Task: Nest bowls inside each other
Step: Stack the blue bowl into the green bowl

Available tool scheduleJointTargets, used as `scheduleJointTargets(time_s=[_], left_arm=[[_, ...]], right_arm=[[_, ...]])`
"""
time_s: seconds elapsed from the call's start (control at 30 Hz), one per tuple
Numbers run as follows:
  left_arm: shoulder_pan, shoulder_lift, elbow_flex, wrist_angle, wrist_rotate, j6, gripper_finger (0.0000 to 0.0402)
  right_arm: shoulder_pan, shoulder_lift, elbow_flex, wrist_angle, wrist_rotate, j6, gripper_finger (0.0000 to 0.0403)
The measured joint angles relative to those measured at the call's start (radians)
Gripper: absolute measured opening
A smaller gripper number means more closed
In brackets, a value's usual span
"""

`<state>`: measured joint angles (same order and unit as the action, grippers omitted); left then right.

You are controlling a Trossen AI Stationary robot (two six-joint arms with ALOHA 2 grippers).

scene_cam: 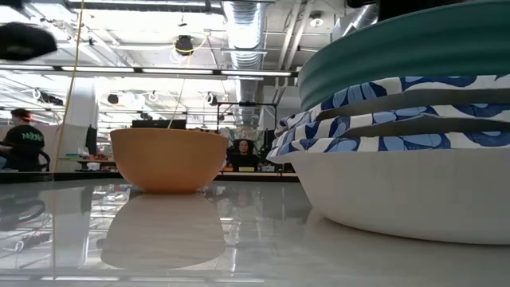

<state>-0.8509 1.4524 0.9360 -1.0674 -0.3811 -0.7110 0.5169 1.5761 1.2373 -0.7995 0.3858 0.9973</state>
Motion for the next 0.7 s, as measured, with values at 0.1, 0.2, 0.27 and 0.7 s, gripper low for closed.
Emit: scheduleJointTargets(time_s=[0.1, 0.2, 0.27, 0.7], left_arm=[[0.000, 0.002, 0.051, -0.070, -0.132, -0.030, 0.0001], [0.000, 0.001, 0.096, -0.123, -0.269, -0.057, 0.0001], [0.000, 0.002, 0.123, -0.119, -0.354, -0.060, 0.0001], [0.012, 0.001, 0.206, -0.120, -0.981, -0.100, 0.0001]], right_arm=[[-0.001, 0.000, 0.000, 0.000, 0.047, 0.019, 0.0240], [0.000, 0.000, 0.000, 0.004, 0.111, 0.030, 0.0240], [0.000, 0.000, 0.000, 0.013, 0.172, 0.029, 0.0240], [0.008, 0.000, 0.000, 0.125, 0.558, -0.114, 0.0240]])
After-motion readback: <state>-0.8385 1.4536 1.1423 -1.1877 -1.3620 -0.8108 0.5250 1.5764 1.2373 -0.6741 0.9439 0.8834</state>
